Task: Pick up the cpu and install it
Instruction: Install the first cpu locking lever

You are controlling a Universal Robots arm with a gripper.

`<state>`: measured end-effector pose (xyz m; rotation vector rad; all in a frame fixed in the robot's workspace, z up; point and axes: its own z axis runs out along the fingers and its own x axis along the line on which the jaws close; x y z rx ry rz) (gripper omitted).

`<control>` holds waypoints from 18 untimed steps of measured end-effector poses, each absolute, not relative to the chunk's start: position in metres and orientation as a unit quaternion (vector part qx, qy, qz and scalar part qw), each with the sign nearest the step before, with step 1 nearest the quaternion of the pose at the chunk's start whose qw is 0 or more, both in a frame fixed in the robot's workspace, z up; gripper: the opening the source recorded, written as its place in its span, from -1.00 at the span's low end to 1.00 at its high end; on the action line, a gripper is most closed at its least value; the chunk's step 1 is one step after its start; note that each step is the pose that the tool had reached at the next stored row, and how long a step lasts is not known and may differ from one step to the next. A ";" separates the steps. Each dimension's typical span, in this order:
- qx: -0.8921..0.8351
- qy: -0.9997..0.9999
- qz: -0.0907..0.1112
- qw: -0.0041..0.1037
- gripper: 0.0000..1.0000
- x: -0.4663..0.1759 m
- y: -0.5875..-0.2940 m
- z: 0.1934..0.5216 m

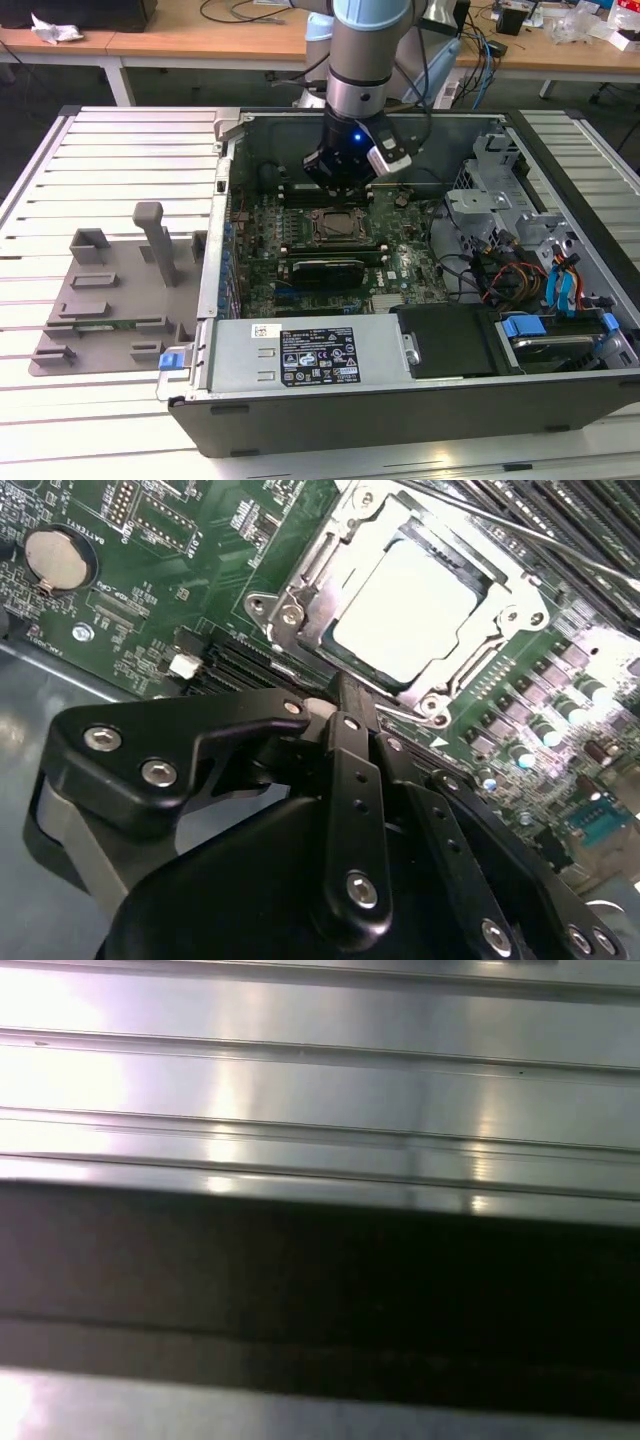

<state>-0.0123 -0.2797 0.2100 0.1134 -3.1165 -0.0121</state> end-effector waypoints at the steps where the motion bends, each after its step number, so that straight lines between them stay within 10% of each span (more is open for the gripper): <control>1: 0.036 -0.999 -0.004 0.011 -0.79 -0.011 -0.280 0.209; 18: 0.038 -0.999 -0.004 0.011 -0.79 -0.001 -0.279 0.209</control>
